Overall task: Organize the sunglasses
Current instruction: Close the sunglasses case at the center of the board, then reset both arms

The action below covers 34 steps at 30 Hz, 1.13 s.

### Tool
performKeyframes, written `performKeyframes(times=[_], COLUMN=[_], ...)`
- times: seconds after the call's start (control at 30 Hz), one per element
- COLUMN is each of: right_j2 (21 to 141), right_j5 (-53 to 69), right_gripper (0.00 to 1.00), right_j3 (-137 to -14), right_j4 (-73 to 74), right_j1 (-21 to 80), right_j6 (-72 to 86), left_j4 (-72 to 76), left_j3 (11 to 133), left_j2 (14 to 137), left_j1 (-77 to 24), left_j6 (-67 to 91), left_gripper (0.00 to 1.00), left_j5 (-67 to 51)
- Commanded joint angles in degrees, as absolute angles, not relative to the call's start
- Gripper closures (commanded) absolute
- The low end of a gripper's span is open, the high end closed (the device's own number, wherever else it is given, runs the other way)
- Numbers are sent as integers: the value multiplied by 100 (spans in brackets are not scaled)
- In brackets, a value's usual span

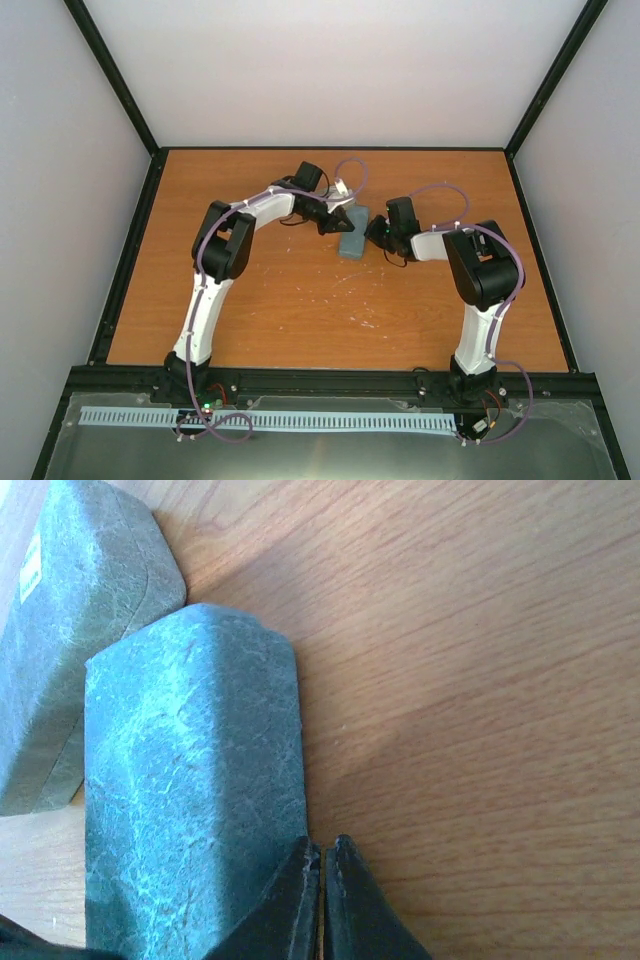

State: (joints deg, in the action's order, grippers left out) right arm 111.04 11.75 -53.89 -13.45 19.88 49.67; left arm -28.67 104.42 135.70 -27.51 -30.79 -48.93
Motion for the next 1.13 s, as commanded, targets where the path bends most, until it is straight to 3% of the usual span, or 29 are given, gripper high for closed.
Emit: performKeyframes(times=[0.0, 0.2, 0.33, 0.47, 0.5, 0.57, 0.8, 1.1], right_j2=[10980, 10268, 9229, 8304, 8066, 7733, 6993, 6797], right_j5=[1213, 510, 89, 531, 564, 585, 670, 1010], right_gripper=[96, 91, 80, 65, 64, 61, 55, 54], right_j3=[-5247, -5270, -5113, -5131, -5166, -5209, -5108, -5037], right_j4=[-957, 191, 1165, 2270, 2582, 3062, 3597, 3523], right_j1=[2004, 1903, 1507, 468, 258, -82, -393, -413], right_j6=[4756, 4274, 3787, 3097, 2925, 2538, 2163, 2167], left_j4=[-3035, -2972, -2859, -3395, -3541, -3595, -3091, -3096], left_j3=[10378, 10023, 9581, 9183, 9042, 8589, 7162, 6991], left_j2=[13628, 12871, 11778, 10621, 10340, 9737, 8364, 8191], left_j1=[-2909, -2761, -2192, -1398, -1187, -706, 839, 1141], left_j6=[-3146, -3093, -2616, -2643, -2644, -2684, -2720, -2507], left_gripper=[94, 82, 49, 44, 36, 3, 0, 0], left_j5=[-4763, -4476, -4573, -4451, -4283, -3904, -2934, -2968])
